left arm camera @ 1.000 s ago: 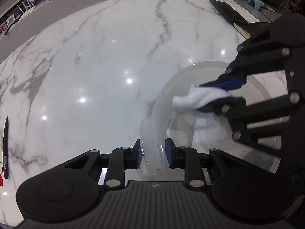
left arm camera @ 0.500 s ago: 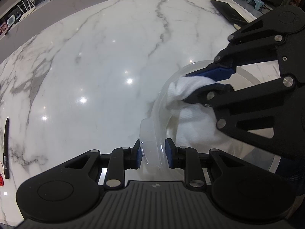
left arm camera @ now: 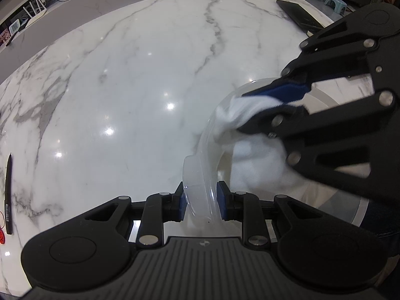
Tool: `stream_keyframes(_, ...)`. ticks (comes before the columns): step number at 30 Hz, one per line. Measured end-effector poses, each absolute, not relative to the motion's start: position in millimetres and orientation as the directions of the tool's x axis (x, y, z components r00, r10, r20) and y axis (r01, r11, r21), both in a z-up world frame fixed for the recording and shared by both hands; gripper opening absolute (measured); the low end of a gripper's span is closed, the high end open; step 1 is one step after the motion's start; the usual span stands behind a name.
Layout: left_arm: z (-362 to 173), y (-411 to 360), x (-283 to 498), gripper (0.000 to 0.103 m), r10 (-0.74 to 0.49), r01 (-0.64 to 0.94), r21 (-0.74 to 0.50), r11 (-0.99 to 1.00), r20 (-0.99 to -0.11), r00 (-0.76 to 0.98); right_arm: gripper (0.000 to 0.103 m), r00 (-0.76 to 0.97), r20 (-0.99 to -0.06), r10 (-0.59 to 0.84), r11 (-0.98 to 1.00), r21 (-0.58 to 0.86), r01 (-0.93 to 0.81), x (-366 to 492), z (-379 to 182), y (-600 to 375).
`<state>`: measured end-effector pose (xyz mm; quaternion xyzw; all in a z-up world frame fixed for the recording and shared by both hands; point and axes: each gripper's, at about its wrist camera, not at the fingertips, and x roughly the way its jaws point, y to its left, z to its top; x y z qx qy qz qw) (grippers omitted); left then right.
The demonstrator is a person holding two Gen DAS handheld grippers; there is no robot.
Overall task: Clean bowl
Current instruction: 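Wipe the cloth over the bowl's rim with the right gripper while the left gripper holds the bowl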
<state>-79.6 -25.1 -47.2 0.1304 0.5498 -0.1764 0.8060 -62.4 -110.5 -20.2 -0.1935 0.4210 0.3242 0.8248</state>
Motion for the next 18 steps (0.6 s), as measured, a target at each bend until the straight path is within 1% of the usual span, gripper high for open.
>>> stream_keyframes(9,-48.8,-22.7,-76.5,0.023,-0.141,0.426,0.015,0.904,-0.932,0.332,0.012,0.451,-0.822,0.346,0.745,-0.051,-0.665,-58.1,-17.7,-127.0)
stream_keyframes(18,-49.8,-21.4,-73.6,0.023,-0.143,0.43,0.014,0.903,-0.932,0.332,0.012,0.449,-0.823,0.348,0.735,-0.058,-0.675,-57.0,-21.0,-117.0)
